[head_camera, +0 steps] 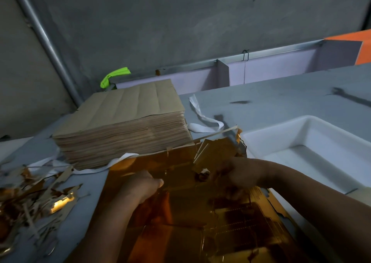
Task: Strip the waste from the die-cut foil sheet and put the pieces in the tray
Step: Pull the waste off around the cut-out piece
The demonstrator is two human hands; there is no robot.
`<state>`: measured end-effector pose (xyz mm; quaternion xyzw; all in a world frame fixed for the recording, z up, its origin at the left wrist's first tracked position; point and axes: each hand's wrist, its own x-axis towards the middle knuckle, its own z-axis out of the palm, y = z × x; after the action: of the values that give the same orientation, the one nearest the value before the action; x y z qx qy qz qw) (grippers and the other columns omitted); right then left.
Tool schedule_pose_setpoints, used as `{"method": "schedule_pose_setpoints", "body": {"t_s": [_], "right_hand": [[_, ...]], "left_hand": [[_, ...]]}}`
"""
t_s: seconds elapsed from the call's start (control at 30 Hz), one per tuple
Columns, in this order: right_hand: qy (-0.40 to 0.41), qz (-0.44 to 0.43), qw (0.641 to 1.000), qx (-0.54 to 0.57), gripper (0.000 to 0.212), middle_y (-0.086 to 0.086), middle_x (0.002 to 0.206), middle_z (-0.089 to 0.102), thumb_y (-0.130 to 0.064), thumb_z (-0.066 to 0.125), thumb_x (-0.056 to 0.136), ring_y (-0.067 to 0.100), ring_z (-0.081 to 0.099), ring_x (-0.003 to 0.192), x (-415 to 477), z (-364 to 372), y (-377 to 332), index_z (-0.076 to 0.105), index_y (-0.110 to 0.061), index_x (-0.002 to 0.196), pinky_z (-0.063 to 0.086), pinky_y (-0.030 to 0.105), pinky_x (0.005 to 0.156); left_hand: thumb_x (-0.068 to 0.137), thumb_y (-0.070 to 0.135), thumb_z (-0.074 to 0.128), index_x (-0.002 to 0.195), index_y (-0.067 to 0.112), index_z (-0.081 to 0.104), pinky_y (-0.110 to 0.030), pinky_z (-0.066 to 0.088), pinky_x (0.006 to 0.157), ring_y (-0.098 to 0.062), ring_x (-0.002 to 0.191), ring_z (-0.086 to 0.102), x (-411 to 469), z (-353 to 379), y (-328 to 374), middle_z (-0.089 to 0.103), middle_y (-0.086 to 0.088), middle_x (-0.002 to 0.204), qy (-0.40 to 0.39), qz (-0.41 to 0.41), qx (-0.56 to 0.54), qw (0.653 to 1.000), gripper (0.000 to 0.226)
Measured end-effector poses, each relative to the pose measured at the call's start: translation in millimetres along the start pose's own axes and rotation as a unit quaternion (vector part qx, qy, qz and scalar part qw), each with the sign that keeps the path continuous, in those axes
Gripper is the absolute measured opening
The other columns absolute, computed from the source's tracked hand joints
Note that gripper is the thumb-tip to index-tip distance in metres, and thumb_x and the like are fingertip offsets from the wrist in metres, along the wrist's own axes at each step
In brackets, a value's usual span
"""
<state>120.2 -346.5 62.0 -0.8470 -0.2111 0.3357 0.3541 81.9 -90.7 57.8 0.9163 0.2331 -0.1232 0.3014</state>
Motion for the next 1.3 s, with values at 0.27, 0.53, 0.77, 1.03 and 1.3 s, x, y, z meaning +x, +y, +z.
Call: {"method": "schedule_pose_setpoints", "body": {"t_s": [0.27, 0.53, 0.77, 1.03, 1.3], "right_hand": [[-0.124, -0.005, 0.991, -0.055, 0.026, 0.005, 0.116, 0.063, -0.016, 0.053, 0.1, 0.019, 0.062, 0.102, -2.1, 1.8, -2.3, 0.06, -0.02, 0.125, 0.054, 0.035, 0.089], [-0.137, -0.006, 0.99, -0.045, 0.022, 0.005, 0.116, 0.061, -0.018, 0.054, 0.099, 0.019, 0.06, 0.103, -0.2, 1.9, -0.7, 0.059, -0.025, 0.119, 0.053, 0.031, 0.087], [-0.146, -0.022, 0.988, -0.039, 0.019, -0.001, 0.104, 0.061, -0.016, 0.051, 0.1, 0.013, 0.059, 0.093, -1.2, 2.8, -3.7, 0.062, -0.023, 0.114, 0.052, 0.03, 0.083], [-0.052, -0.054, 0.994, 0.082, 0.028, 0.005, 0.095, 0.065, -0.038, 0.055, 0.097, 0.017, 0.063, 0.086, -1.5, 1.2, -2.2, 0.06, -0.014, 0.111, 0.054, 0.03, 0.076], [-0.036, -0.064, 0.991, 0.112, 0.038, 0.006, 0.091, 0.065, -0.052, 0.059, 0.088, 0.021, 0.065, 0.085, -3.2, 1.0, -3.3, 0.06, -0.017, 0.105, 0.055, 0.035, 0.079]], "left_hand": [[0.094, 0.033, 0.063, 0.124, 0.016, 0.054, -0.026, 0.052, 0.068, -0.015, 0.091, 0.061, 3.1, 3.0, -8.9, 0.061, -0.006, 0.103, -0.029, -0.029, -0.065, 0.997, 0.035], [0.091, 0.029, 0.068, 0.104, 0.018, 0.062, -0.023, 0.046, 0.064, -0.014, 0.081, 0.056, 5.8, 4.4, -10.3, 0.06, -0.004, 0.092, -0.067, -0.012, -0.088, 0.994, 0.018], [0.088, 0.015, 0.069, 0.093, 0.012, 0.07, -0.037, 0.052, 0.083, -0.026, 0.096, 0.061, 0.3, -7.0, -17.2, 0.068, -0.013, 0.103, -0.112, 0.001, -0.183, 0.977, 0.006], [0.08, 0.013, 0.068, 0.092, 0.006, 0.07, -0.05, 0.05, 0.094, -0.035, 0.104, 0.066, -0.7, -24.2, -19.5, 0.071, -0.019, 0.107, -0.195, 0.042, -0.345, 0.917, 0.014], [0.08, 0.012, 0.065, 0.095, 0.004, 0.076, -0.045, 0.054, 0.08, -0.033, 0.098, 0.071, 3.3, -35.7, -20.1, 0.07, -0.022, 0.113, -0.229, 0.066, -0.407, 0.882, 0.02]]}}
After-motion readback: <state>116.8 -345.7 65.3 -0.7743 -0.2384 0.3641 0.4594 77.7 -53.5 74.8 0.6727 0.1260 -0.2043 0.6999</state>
